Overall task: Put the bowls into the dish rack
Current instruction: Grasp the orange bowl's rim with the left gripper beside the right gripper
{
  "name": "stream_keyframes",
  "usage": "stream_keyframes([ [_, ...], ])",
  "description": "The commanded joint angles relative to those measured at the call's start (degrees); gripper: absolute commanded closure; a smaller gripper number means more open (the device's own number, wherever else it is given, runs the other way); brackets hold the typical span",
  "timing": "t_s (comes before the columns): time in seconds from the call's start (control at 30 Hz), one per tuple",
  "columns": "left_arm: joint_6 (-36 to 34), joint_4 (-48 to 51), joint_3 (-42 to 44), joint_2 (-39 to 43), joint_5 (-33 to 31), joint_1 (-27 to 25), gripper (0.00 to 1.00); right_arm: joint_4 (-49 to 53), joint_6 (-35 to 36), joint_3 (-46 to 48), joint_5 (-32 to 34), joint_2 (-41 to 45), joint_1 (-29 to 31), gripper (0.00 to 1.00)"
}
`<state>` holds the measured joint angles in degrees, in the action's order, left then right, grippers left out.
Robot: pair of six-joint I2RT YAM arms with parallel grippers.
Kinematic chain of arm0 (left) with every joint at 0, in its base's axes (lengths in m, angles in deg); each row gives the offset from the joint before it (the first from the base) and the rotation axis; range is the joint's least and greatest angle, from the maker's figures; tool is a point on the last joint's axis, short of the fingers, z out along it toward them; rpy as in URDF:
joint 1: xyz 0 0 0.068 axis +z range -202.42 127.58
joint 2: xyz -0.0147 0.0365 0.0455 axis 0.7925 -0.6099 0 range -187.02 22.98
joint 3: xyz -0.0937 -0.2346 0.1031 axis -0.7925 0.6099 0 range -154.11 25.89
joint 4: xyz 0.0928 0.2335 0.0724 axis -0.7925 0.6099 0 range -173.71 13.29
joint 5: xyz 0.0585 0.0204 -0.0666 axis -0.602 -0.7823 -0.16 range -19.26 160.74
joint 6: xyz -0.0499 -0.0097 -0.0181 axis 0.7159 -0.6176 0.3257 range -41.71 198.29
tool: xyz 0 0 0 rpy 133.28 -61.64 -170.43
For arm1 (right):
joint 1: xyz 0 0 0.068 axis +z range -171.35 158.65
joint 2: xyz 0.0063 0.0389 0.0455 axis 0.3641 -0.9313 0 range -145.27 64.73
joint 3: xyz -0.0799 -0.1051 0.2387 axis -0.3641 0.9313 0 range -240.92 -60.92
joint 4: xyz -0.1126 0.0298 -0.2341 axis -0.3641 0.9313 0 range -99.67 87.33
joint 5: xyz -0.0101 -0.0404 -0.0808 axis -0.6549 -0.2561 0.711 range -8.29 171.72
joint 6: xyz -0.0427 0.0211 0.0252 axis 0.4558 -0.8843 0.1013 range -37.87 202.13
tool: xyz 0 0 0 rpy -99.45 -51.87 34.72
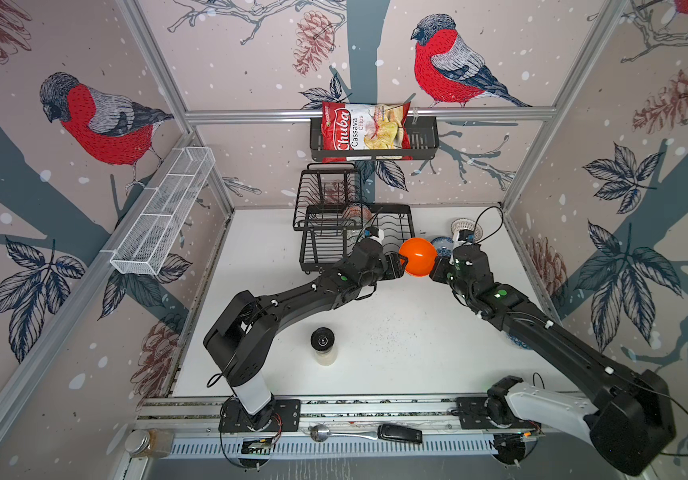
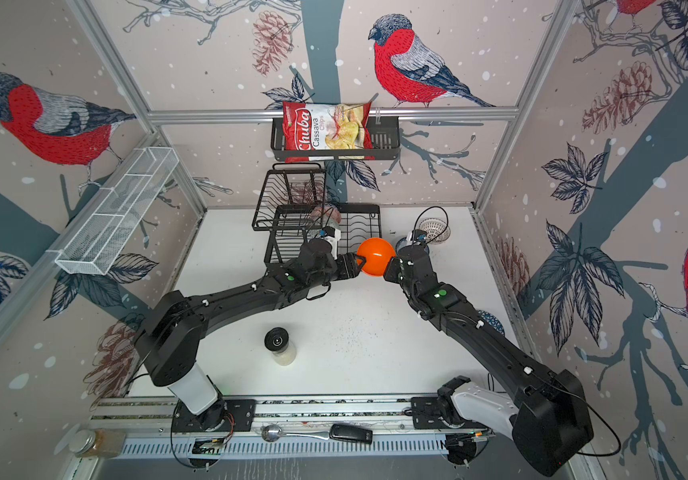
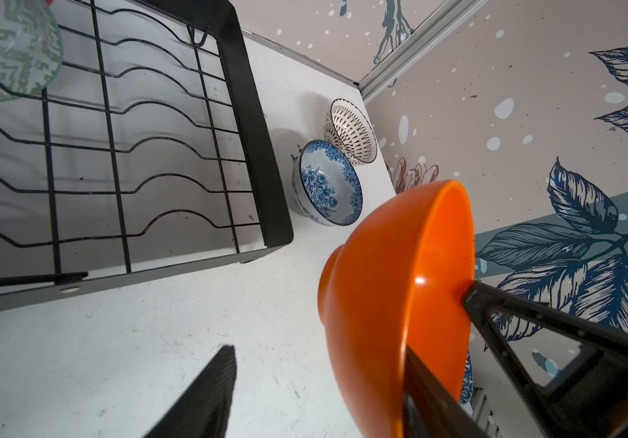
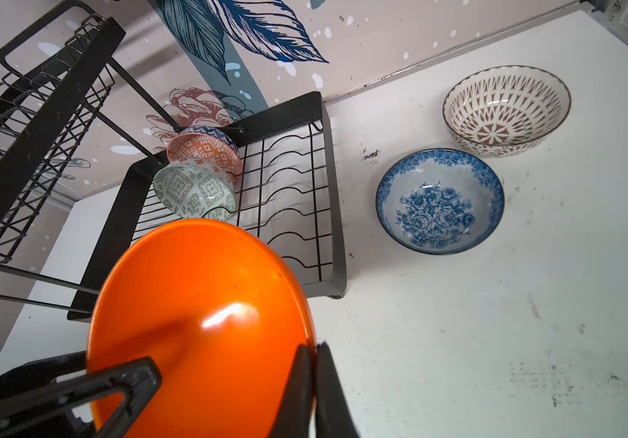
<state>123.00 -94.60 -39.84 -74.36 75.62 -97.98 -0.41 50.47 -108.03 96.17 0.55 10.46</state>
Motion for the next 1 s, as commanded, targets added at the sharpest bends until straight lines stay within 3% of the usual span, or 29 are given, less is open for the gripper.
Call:
stream_keyframes([
  [0.0, -0.2, -3.0, -0.5, -0.5, 0.8, 0.2, 0.42, -1.8, -0.1, 0.3, 3.0, 0.6, 1.2, 0.99],
  [0.27, 1.2, -5.3, -0.2, -1.7, 1.9, 0.1, 0.59, -3.7, -1.4, 1.1, 8.0, 1.3, 4.8, 0.99],
  [0.67, 2.3, -8.9, 1.5, -2.6, 3.5, 0.1, 1.0, -6.2, -2.7, 2.4, 10.4, -0.6, 7.6, 0.96],
  [0.97, 1.7, -8.4, 1.5, -2.7, 1.6, 0.2, 1.0, -5.2, -2.9, 1.0, 8.2, -4.3, 7.8, 0.79],
])
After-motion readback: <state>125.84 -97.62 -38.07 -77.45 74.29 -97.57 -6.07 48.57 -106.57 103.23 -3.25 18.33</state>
